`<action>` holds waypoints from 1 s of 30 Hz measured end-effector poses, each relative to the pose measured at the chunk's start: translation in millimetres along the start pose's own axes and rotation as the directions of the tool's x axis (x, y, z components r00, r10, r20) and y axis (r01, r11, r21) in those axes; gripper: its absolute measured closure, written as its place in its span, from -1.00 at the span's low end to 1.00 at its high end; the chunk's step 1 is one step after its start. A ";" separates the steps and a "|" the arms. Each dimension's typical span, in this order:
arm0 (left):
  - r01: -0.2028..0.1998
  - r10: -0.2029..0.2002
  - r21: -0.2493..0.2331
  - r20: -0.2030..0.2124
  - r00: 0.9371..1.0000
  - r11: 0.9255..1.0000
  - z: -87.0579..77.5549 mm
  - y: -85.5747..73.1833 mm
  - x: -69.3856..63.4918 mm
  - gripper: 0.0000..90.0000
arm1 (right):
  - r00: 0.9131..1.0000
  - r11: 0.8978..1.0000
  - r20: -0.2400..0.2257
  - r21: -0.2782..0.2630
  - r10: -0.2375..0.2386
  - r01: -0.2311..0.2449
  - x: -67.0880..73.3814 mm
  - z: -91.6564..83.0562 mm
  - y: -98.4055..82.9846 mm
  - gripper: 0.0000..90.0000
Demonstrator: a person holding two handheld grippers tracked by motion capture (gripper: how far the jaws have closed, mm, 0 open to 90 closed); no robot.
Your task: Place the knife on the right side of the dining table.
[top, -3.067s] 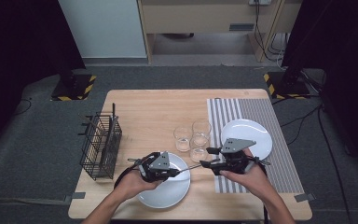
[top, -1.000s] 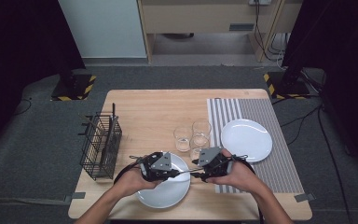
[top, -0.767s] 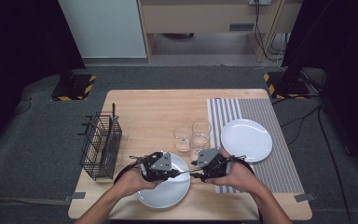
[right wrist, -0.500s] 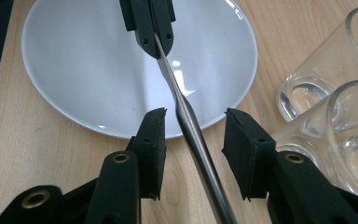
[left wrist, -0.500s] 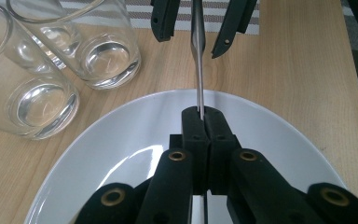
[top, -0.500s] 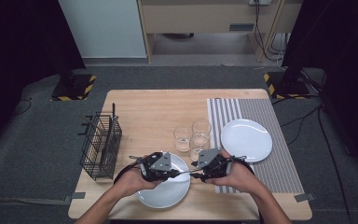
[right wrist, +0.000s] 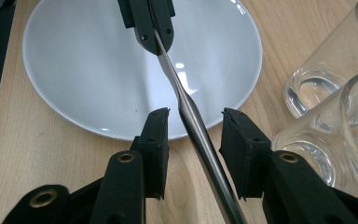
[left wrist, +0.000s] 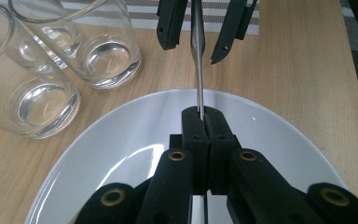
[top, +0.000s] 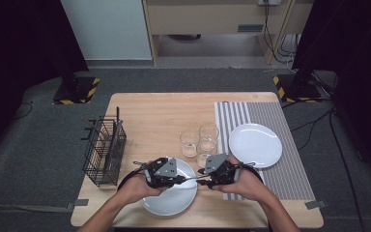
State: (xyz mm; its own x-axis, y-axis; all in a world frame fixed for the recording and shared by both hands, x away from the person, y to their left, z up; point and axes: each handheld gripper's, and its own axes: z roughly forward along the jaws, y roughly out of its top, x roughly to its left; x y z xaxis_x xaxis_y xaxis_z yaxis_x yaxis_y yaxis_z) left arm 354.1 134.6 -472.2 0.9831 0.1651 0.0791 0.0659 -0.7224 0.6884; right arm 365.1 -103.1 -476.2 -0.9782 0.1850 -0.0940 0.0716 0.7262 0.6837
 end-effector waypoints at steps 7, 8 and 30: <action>0.001 -0.001 -0.004 0.001 1.000 1.000 0.3 0.5 -0.4 0.97 | 1.000 1.000 -0.002 -0.004 -0.001 0.001 -0.1 -0.4 0.1 0.54; 0.000 0.000 -0.004 0.001 1.000 1.000 0.3 0.6 -0.5 0.97 | 1.000 1.000 0.000 -0.005 -0.002 0.002 -0.1 -0.7 0.2 0.55; -0.025 0.025 0.004 0.007 1.000 1.000 0.5 2.9 -0.3 0.96 | 0.998 0.998 -0.017 0.018 -0.058 0.058 1.8 -1.1 0.0 0.70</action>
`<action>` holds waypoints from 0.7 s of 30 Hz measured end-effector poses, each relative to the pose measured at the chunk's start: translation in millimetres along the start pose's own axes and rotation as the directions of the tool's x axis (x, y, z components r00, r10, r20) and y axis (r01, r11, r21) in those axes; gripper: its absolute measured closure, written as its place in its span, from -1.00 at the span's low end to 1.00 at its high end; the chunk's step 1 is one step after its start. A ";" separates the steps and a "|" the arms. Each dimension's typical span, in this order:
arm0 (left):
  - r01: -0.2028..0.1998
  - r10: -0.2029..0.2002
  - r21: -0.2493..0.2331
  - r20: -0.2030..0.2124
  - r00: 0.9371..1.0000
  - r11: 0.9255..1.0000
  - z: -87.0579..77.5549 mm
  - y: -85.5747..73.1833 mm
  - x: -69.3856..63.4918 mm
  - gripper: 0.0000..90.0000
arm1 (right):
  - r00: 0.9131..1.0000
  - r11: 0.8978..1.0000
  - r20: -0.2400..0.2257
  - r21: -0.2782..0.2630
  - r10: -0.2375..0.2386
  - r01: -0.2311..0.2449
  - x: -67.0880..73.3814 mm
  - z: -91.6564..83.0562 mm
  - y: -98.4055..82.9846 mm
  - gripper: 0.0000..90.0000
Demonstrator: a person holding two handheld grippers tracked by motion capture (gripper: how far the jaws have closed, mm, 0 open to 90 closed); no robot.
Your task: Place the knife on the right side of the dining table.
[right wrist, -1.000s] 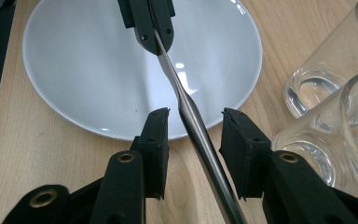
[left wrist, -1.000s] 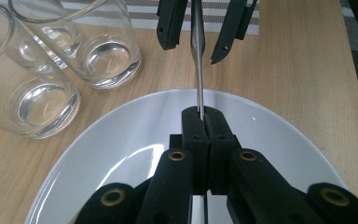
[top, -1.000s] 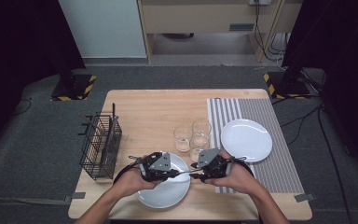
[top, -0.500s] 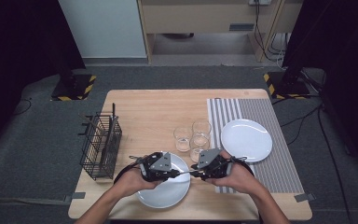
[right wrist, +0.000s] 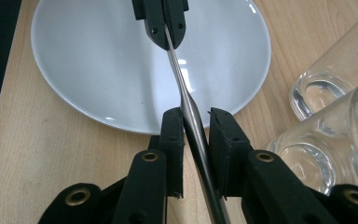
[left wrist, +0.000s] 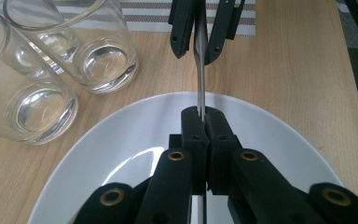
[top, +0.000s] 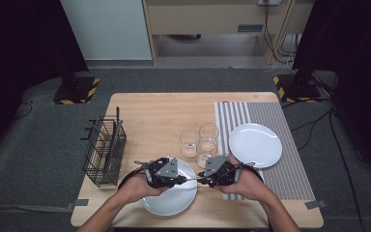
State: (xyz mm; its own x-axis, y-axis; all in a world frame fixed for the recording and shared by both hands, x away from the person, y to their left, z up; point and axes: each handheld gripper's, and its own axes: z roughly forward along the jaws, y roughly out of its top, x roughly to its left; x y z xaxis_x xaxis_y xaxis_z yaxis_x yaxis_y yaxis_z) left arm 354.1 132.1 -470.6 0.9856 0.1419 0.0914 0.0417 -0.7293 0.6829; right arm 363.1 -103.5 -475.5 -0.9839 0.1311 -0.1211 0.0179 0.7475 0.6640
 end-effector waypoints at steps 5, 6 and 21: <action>-0.014 0.014 0.004 -0.004 1.000 1.000 -0.4 0.7 -0.3 0.94 | 1.000 1.000 -0.006 0.012 -0.026 0.026 1.6 0.2 1.0 0.75; -0.017 0.017 0.006 -0.005 1.000 1.000 -0.9 0.8 0.0 0.93 | 0.999 0.999 -0.006 0.012 -0.032 0.032 1.9 0.3 1.3 0.75; 0.035 -0.043 -0.097 -0.085 0.995 0.995 -6.8 2.8 3.2 0.27 | 0.999 0.999 0.016 0.011 -0.037 0.037 2.7 -0.7 2.8 0.85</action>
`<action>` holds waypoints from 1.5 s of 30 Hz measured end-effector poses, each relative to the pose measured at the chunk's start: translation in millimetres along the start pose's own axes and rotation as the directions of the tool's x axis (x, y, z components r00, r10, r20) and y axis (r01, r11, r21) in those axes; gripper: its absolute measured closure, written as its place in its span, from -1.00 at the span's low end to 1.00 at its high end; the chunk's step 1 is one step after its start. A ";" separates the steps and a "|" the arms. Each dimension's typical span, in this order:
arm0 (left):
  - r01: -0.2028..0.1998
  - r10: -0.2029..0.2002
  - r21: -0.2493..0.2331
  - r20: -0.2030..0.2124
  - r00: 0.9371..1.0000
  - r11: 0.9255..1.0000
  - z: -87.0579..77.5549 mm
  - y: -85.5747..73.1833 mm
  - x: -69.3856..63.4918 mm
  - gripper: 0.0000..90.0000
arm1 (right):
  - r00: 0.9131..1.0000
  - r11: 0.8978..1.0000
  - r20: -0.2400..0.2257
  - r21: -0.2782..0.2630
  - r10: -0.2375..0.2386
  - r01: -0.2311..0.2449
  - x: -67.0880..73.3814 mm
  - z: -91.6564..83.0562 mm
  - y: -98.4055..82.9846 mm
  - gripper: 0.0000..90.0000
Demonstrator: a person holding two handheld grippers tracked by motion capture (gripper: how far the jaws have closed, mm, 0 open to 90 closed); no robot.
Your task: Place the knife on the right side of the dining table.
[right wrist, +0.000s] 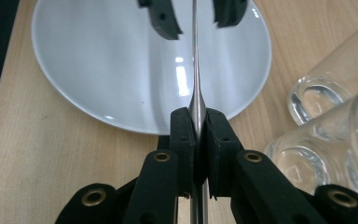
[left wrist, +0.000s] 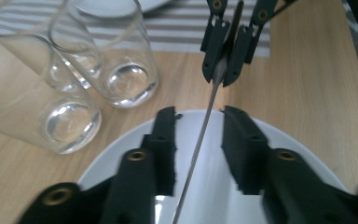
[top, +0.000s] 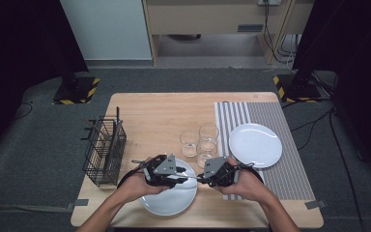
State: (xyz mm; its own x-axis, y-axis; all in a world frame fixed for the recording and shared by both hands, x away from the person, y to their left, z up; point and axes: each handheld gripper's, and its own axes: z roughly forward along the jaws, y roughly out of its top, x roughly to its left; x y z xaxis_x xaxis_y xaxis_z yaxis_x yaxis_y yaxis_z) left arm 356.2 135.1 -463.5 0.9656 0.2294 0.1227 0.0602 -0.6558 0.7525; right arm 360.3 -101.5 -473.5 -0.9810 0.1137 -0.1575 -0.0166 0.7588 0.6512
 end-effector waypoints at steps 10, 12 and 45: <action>0.064 -0.068 -0.064 -0.071 0.995 0.996 -4.2 -1.8 2.7 -0.41 | 1.000 1.000 0.015 0.006 0.004 -0.004 -0.3 -3.4 -3.2 0.85; 0.071 -0.078 -0.091 -0.082 0.994 0.993 -6.6 -1.2 3.0 -0.49 | 1.000 1.000 0.019 0.011 0.004 -0.004 -0.2 -3.7 -4.1 0.85; 0.162 -0.188 -0.168 -0.152 0.970 0.972 -15.5 -18.7 2.3 -0.88 | 0.994 0.999 0.096 0.018 0.047 -0.049 -2.8 -25.0 -20.9 0.85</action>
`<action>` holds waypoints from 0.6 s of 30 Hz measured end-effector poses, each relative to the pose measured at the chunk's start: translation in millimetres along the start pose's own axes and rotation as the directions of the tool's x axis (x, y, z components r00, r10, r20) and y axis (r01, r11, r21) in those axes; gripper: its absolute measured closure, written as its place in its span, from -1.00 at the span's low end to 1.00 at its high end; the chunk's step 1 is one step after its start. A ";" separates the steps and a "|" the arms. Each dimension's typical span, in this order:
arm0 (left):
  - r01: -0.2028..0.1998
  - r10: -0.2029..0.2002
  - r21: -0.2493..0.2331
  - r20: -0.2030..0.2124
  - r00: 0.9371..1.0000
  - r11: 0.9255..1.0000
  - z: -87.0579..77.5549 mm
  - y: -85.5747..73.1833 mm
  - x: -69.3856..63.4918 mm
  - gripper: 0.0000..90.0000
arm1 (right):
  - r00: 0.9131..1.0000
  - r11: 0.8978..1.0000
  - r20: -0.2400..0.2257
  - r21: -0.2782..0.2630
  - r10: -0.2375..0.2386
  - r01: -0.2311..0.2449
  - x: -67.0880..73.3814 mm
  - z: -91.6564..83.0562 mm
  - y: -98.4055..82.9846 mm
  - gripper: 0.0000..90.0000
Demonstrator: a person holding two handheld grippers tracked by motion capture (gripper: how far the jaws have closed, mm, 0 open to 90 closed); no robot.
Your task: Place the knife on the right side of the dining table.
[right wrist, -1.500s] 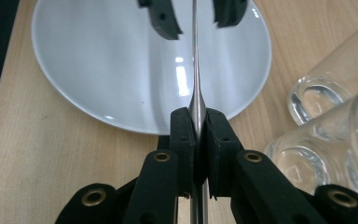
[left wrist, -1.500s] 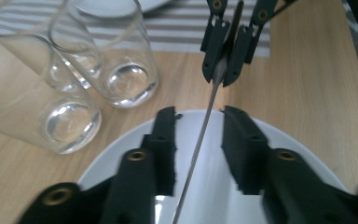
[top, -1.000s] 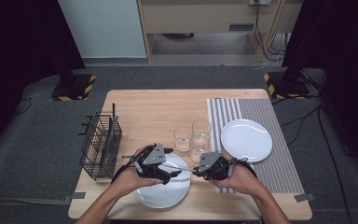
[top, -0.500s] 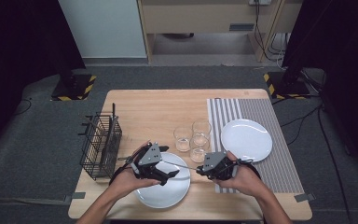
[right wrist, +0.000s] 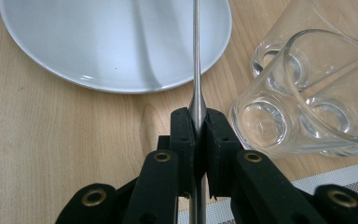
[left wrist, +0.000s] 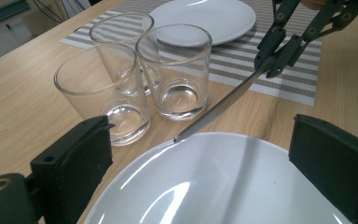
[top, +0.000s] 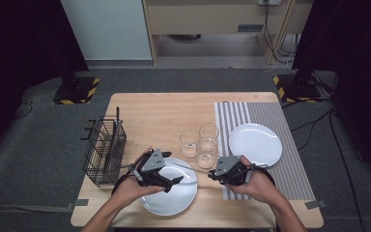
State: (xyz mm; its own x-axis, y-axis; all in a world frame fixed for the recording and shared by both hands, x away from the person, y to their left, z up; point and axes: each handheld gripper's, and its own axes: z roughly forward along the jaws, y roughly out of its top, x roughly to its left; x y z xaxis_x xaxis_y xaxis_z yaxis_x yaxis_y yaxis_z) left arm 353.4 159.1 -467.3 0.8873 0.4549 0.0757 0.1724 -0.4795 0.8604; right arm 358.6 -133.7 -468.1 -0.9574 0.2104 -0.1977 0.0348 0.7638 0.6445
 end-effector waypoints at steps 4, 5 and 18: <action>0.005 -0.005 0.005 0.001 1.000 1.000 0.7 -2.8 0.4 -0.88 | 1.000 1.000 0.006 -0.001 0.004 -0.004 -0.9 -1.9 -0.3 0.85; 0.006 -0.006 0.006 0.002 1.000 1.000 0.7 -3.3 0.5 -0.88 | 1.000 1.000 0.007 -0.002 0.003 -0.003 -1.2 -2.3 -0.4 0.85; 0.026 -0.026 0.020 -0.008 1.000 0.999 1.6 -9.1 2.4 -0.89 | 0.999 1.000 0.041 0.001 0.016 -0.017 -3.6 -10.9 -1.3 0.85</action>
State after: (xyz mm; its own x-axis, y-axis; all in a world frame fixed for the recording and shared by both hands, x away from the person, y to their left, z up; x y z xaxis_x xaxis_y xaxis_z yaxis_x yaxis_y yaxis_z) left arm 354.7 163.3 -475.7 0.8792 0.4731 0.0575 0.2037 -0.4821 0.8521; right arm 358.9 -142.2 -460.2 -0.9441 0.2479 -0.2173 0.0509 0.7608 0.6470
